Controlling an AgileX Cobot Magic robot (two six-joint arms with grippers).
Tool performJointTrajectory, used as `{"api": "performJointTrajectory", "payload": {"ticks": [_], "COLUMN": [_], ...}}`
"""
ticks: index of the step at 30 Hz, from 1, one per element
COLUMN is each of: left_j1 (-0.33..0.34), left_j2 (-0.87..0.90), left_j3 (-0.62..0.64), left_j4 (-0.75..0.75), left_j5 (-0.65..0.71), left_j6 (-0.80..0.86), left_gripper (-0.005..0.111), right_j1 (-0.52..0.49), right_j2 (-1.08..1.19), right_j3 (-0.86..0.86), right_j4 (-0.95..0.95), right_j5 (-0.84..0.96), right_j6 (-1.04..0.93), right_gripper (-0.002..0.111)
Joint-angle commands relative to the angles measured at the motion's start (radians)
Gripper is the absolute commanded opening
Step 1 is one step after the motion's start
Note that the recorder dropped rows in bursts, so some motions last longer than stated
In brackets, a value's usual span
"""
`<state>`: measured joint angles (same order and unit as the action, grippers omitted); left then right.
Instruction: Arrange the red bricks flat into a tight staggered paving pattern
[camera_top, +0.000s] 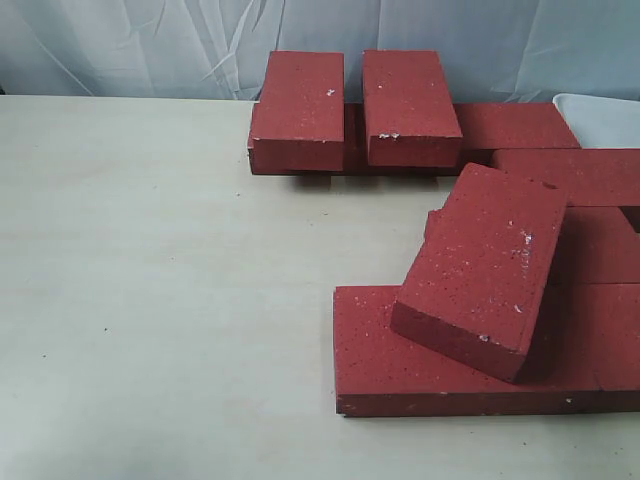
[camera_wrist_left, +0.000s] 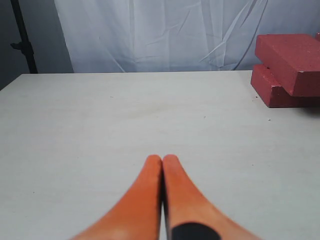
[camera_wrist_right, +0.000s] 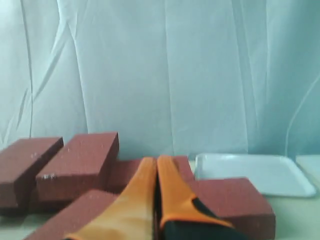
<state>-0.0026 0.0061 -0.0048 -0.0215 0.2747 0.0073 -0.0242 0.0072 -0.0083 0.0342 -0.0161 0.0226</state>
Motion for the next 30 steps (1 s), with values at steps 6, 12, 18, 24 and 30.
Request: {"api": "performJointTrajectory", "payload": {"ticks": [6,12,18,24,30], "left_j1": [0.000,0.000,0.000,0.000,0.000], "left_j2": [-0.006,-0.006,-0.006,-0.006,-0.006], "left_j3": [0.005,0.005,0.005,0.005,0.005], "left_j4": [0.001,0.001,0.001,0.001,0.001], "left_j5": [-0.013,-0.013,-0.013,-0.013,-0.013], "left_j6": [0.000,0.000,0.000,0.000,0.000], "left_gripper": [0.000,0.000,0.000,0.000,0.000], "right_j1": [-0.006,-0.006,-0.006,-0.006,-0.006], "right_j2": [-0.007,-0.007,-0.007,-0.007,0.065], "right_j3": [0.006,0.006,-0.019,-0.123,-0.259], "right_j4": [-0.002,-0.002,-0.002,-0.006,-0.006], "right_j5": [-0.140,-0.153,-0.170,-0.149,-0.118], "right_j6": [-0.002,-0.002,-0.002,-0.002,-0.002], "right_gripper": [-0.001,-0.001,-0.001,-0.001,-0.001]}}
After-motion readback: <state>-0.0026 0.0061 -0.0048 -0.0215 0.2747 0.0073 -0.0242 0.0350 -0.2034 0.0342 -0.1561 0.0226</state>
